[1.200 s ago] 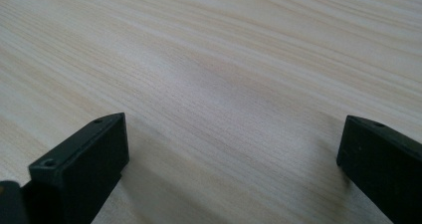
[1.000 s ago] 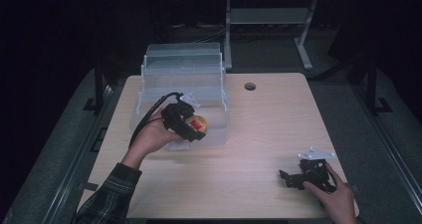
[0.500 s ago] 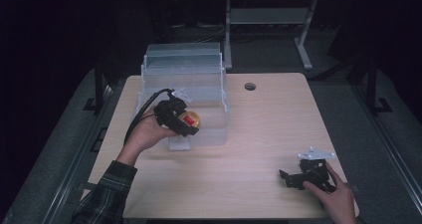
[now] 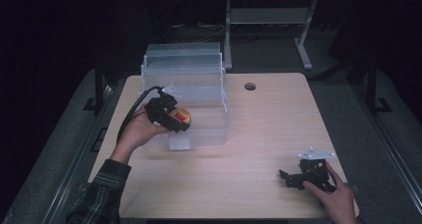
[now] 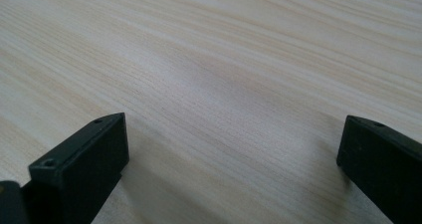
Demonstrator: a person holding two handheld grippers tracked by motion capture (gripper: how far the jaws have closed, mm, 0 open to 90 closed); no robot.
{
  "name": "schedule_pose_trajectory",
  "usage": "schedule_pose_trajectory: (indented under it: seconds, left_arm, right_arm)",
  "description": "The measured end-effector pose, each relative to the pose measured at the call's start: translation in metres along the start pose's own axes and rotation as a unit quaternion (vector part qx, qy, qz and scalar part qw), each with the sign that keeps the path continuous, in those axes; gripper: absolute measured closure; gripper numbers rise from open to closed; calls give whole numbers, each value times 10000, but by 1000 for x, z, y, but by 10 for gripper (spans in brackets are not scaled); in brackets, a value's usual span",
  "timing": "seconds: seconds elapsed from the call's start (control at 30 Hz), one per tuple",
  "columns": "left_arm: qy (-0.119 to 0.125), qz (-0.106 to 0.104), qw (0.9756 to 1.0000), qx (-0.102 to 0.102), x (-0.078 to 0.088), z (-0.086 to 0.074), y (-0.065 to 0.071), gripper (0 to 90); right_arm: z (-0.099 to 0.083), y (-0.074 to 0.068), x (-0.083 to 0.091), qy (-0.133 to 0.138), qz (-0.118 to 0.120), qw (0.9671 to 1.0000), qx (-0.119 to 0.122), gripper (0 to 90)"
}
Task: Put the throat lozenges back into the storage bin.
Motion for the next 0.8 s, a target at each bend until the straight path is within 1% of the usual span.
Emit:
schedule_pose_trajectory:
  seconds: [0.13,0.23,0.37,0.57,0.63,0.67,0.77,0.8]
  left_arm:
    - [38,59,9999,98,3,-3,-7,197]
    - [19,111,9998,148,6,-6,-11,197]
    - [-6,182,9997,168,9,-8,-17,197]
    - [15,282,9991,302,15,-13,-25,197]
    - [-9,330,9990,316,16,-15,-28,197]
    - [2,340,9988,361,17,-15,-29,197]
    - [-41,395,9986,360,18,-18,-33,197]
    - [-39,416,9983,395,19,-20,-34,197]
  right_arm:
    - [0,0,0,0,0,10000,-2,0]
    - [0,0,0,-1,0,10000,0,0]
    - [0,0,0,0,1,10000,0,0]
    - [0,0,0,0,1,10000,0,0]
    - [0,0,0,0,0,10000,-1,0]
    - [0,0,0,-1,0,10000,0,0]
    - [0,0,0,-1,0,10000,-1,0]
    - [0,0,0,0,0,10000,0,0]
Point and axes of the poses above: each handheld gripper's, and its own axes: x roughly backward along the jaws, z roughly out of its top, y roughly to its right, the point moved 2 cm from there along -x, roughly forward along the jaws, and after that the axes turned 1 degree about y, right-handed, at the moved point
